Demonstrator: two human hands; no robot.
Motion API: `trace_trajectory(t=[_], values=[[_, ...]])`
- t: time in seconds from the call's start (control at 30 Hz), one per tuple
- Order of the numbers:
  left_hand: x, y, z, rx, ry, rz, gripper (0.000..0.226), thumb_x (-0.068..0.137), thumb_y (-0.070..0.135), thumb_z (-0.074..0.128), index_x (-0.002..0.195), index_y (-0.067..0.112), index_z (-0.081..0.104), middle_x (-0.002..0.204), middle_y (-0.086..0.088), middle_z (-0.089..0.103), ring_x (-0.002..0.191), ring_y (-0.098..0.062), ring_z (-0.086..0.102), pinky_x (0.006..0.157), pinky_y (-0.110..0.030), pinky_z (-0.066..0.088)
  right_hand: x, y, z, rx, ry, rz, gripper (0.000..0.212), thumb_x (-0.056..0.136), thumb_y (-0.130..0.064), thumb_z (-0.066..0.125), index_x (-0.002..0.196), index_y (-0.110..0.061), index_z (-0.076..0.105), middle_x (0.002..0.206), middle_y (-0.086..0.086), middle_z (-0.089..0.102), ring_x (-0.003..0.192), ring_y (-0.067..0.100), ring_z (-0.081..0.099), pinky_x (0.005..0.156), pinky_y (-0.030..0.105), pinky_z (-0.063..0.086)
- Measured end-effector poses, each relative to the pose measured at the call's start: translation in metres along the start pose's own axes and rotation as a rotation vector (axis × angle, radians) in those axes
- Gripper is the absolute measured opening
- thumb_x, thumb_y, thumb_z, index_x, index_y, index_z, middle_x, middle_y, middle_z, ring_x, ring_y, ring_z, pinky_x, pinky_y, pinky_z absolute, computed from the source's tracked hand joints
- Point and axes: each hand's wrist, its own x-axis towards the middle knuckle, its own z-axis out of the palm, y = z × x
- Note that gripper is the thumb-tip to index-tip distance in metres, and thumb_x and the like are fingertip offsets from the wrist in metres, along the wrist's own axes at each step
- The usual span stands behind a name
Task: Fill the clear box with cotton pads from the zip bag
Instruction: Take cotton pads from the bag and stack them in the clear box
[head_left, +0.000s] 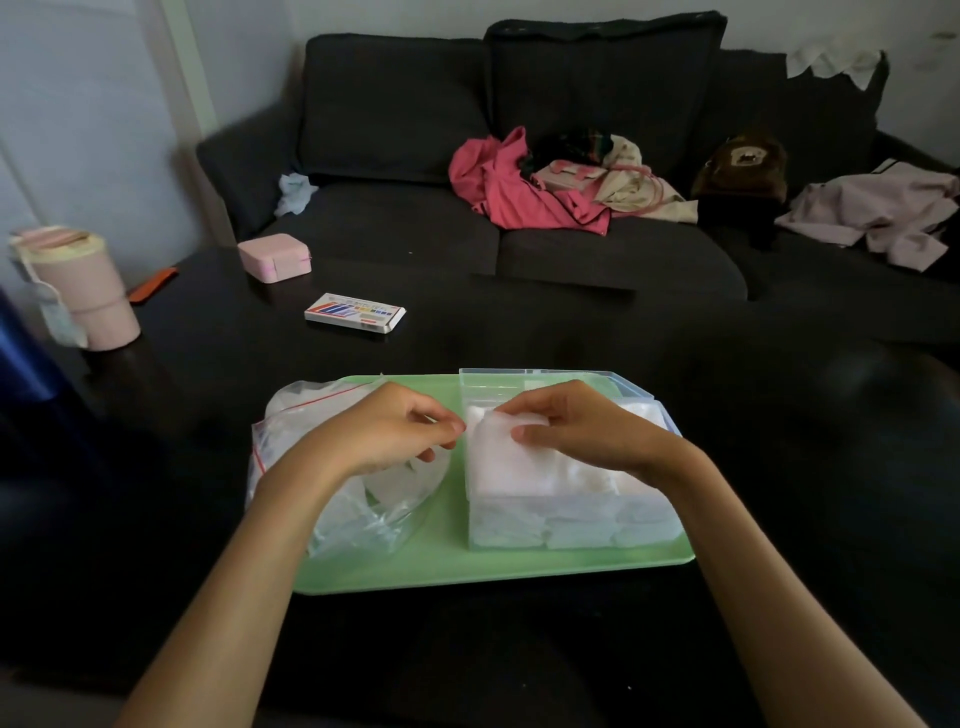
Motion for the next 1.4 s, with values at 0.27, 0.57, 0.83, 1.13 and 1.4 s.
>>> trace_trajectory(t=[0.27, 0.57, 0.83, 1.13, 1.4], values=[[0.003, 0.000, 0.001, 0.074, -0.021, -0.018, 0.030, 0.098, 0.033, 0.045, 0.117, 0.020, 0.063, 0.100, 0.012, 0.064, 0.081, 0.000, 0.058, 0.054, -0.018, 0.038, -0.002, -0.001, -0.001, -0.016, -0.096, 0.064, 0.027, 0.087, -0.020, 0.066, 0.113, -0.022, 0.061, 0.106, -0.008, 0.064, 0.091, 0.009, 0.063, 0.079, 0.018, 0.051], [0.006, -0.002, 0.002, 0.076, 0.036, 0.048, 0.028, 0.095, 0.043, 0.045, 0.102, 0.025, 0.066, 0.101, 0.007, 0.063, 0.083, -0.004, 0.055, 0.073, -0.025, 0.043, -0.005, -0.004, 0.001, -0.066, -0.187, 0.107, 0.025, 0.093, -0.017, 0.054, 0.119, -0.020, 0.053, 0.102, -0.010, 0.057, 0.087, 0.003, 0.055, 0.068, 0.008, 0.043], [0.009, -0.006, 0.018, 0.429, 0.120, 0.094, 0.023, 0.085, 0.050, 0.060, 0.102, 0.037, 0.063, 0.097, 0.010, 0.050, 0.094, -0.013, 0.043, 0.077, -0.031, 0.040, -0.010, 0.001, 0.005, -0.346, 0.078, 0.039, 0.033, 0.080, -0.030, 0.071, 0.112, -0.028, 0.062, 0.109, -0.012, 0.056, 0.100, 0.011, 0.049, 0.084, 0.025, 0.040], [0.013, -0.007, 0.029, 0.561, 0.249, 0.196, 0.029, 0.092, 0.048, 0.048, 0.106, 0.031, 0.067, 0.103, 0.008, 0.044, 0.108, -0.014, 0.037, 0.073, -0.028, 0.032, -0.013, 0.007, 0.007, -0.409, 0.056, 0.064, 0.019, 0.086, -0.037, 0.062, 0.105, -0.038, 0.066, 0.115, -0.006, 0.047, 0.117, 0.016, 0.034, 0.104, 0.037, 0.028], [0.007, 0.005, 0.032, 0.572, 0.361, 0.334, 0.016, 0.085, 0.031, 0.061, 0.094, 0.040, 0.071, 0.097, 0.014, 0.044, 0.095, -0.009, 0.035, 0.068, -0.025, 0.030, -0.020, 0.005, -0.016, -0.230, 0.174, 0.026, 0.023, 0.084, -0.016, 0.068, 0.095, -0.036, 0.066, 0.104, -0.005, 0.063, 0.092, 0.010, 0.058, 0.078, 0.022, 0.050]])
